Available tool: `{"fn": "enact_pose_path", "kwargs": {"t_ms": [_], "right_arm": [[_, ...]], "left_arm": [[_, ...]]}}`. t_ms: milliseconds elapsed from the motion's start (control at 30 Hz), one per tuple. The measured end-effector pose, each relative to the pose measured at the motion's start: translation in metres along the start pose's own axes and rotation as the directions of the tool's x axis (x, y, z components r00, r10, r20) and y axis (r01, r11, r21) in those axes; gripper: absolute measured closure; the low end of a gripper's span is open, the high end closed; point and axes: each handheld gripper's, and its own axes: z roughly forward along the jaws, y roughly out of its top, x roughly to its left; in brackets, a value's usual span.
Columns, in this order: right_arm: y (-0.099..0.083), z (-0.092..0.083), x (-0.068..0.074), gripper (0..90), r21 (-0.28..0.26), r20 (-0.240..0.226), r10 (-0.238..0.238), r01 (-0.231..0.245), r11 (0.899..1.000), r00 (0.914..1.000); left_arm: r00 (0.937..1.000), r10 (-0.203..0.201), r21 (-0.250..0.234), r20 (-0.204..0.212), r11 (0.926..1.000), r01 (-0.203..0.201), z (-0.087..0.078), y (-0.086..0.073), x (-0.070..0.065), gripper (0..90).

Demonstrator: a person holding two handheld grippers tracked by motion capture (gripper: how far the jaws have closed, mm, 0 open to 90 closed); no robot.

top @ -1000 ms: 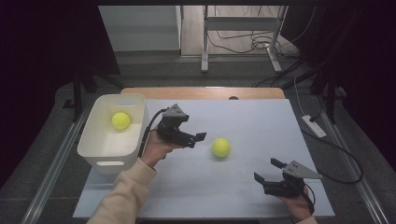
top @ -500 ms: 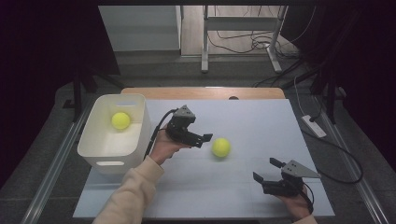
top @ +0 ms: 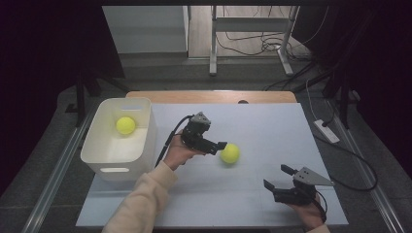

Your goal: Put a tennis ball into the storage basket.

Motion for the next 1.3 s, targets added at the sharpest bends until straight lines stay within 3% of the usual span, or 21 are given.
{"fn": "enact_pose_path", "kwargs": {"t_ms": [1300], "right_arm": [[-0.001,0.0,-0.001,11.0,0.001,0.0,-0.002,0.002,1.0,1.0]], "left_arm": [[0.999,-0.002,0.1,0.045,0.9949,-0.003,0.053,-0.008,-0.005,1.8]]}}
